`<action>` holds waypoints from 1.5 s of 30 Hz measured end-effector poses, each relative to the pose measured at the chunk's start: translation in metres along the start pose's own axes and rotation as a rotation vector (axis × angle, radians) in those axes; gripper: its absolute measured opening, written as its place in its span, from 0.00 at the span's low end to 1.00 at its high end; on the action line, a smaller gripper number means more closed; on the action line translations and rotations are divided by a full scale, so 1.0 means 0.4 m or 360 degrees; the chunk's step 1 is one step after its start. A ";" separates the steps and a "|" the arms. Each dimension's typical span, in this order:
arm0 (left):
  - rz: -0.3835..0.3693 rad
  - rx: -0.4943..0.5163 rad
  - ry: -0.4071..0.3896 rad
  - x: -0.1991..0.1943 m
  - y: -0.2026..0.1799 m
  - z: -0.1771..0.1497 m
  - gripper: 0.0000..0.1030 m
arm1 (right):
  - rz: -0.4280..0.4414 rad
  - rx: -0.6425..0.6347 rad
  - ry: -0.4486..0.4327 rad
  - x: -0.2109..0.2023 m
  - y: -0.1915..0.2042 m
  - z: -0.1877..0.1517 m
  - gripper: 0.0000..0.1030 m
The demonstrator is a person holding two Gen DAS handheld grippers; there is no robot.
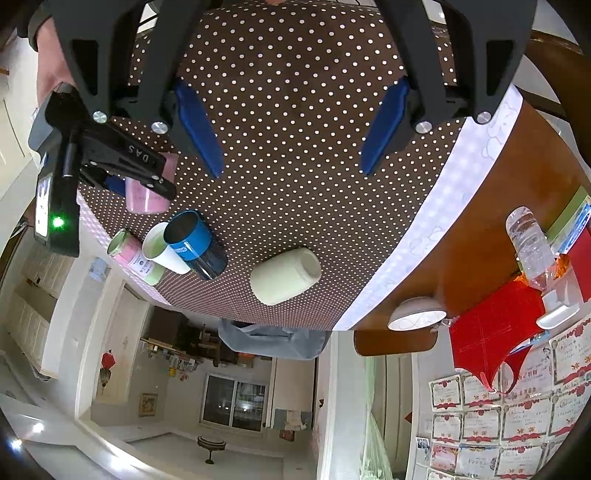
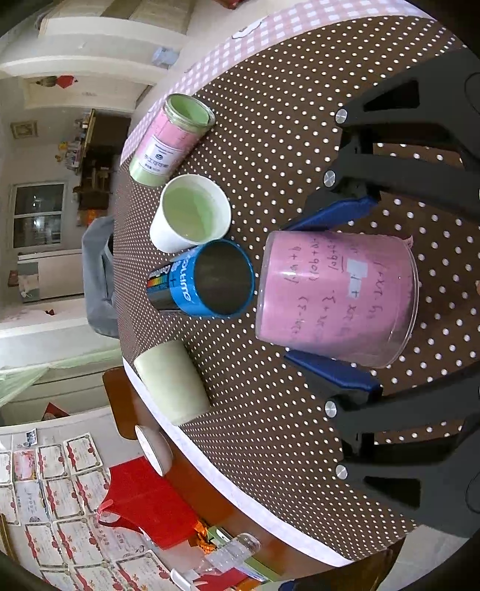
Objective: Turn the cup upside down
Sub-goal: 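Lift the pink cup with the right tool and rotate it over, then lower the pink cup rim-down onto the table and open the right tool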
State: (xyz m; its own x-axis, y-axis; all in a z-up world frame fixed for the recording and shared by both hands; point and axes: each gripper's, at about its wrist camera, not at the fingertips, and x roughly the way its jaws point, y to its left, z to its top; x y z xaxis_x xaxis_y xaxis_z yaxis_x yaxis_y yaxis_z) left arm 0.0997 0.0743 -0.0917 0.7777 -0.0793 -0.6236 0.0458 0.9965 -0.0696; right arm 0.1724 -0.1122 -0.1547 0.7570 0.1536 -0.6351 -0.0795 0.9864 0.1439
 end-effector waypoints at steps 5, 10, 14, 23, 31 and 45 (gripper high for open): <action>0.0000 0.0005 -0.0008 -0.005 -0.002 0.000 0.74 | 0.0032 0.0019 -0.0018 -0.024 -0.001 0.001 0.84; 0.0000 0.0013 -0.0015 -0.010 -0.008 0.003 0.74 | 0.0051 0.0040 0.0008 -0.028 -0.007 -0.003 0.89; 0.0002 0.0015 -0.0017 -0.013 -0.010 0.003 0.74 | 0.0064 0.0126 0.0047 -0.020 -0.035 0.015 0.89; -0.0005 0.0019 -0.0008 -0.011 -0.013 0.002 0.74 | 0.0028 0.0238 0.0421 0.080 -0.089 0.125 0.89; -0.0014 0.0034 0.0008 -0.001 -0.017 0.005 0.74 | 0.0053 0.0282 0.0721 0.186 -0.089 0.157 0.77; -0.0008 0.0037 -0.0002 -0.007 -0.014 0.007 0.74 | 0.0208 0.0271 0.0683 0.177 -0.057 0.182 0.61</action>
State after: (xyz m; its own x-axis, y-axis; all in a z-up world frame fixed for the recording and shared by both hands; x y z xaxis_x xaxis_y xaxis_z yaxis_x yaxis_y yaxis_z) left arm 0.0990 0.0691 -0.0876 0.7782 -0.0845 -0.6223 0.0645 0.9964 -0.0546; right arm 0.2751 -0.1281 -0.1478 0.4090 0.3211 -0.8542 -0.0216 0.9392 0.3428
